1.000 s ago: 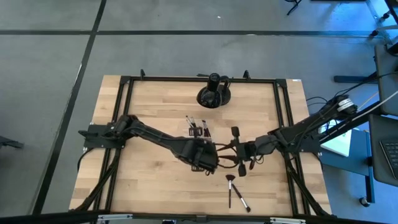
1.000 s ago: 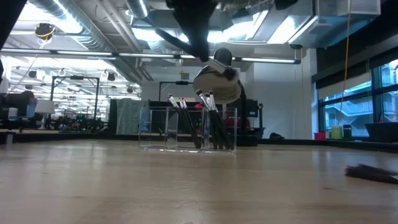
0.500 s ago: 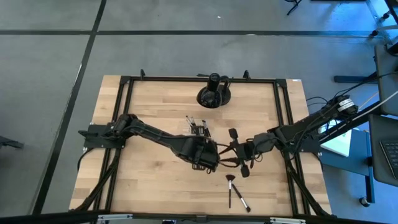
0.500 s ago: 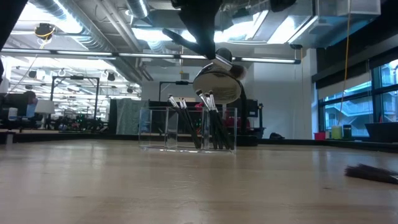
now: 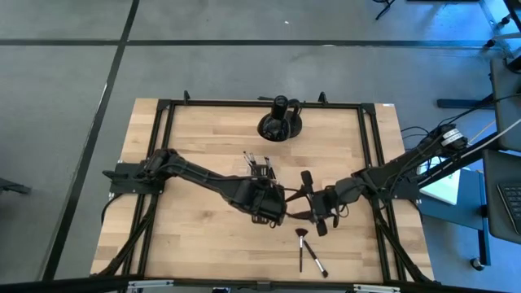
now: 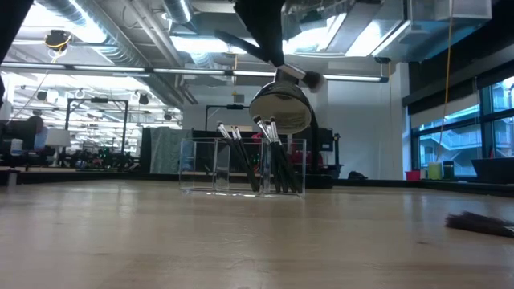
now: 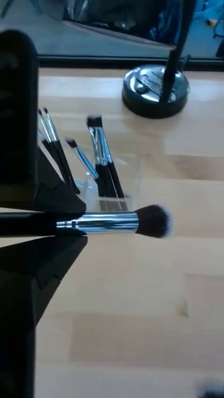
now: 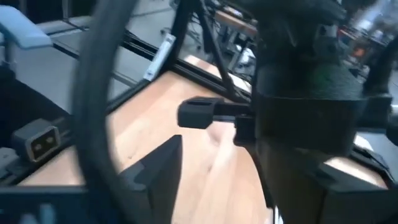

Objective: Pick & Place Makeup Supplies
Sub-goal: Put the makeup brush into the transparent organizer

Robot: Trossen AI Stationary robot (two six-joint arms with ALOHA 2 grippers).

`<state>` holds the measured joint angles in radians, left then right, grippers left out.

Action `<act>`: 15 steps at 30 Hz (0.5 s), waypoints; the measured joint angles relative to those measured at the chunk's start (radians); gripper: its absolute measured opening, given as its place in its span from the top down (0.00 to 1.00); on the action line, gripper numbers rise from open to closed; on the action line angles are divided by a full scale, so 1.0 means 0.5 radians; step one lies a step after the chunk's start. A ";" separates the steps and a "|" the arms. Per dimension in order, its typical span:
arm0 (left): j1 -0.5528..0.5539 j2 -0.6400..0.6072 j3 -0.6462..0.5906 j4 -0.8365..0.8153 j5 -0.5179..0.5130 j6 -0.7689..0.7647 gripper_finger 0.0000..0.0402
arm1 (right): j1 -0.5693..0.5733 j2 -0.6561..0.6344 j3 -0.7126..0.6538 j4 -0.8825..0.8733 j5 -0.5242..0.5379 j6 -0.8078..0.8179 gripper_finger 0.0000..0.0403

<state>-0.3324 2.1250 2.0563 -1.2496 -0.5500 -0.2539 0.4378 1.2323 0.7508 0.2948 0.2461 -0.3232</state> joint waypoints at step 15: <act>-0.029 -0.012 -0.003 -0.027 0.051 0.027 0.86 | 0.256 -0.014 0.007 -0.334 1.285 -0.044 0.29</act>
<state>-0.3469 2.1188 2.0548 -1.2631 -0.5245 -0.2405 0.5656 1.2255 0.7544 0.1280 0.8888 -0.3451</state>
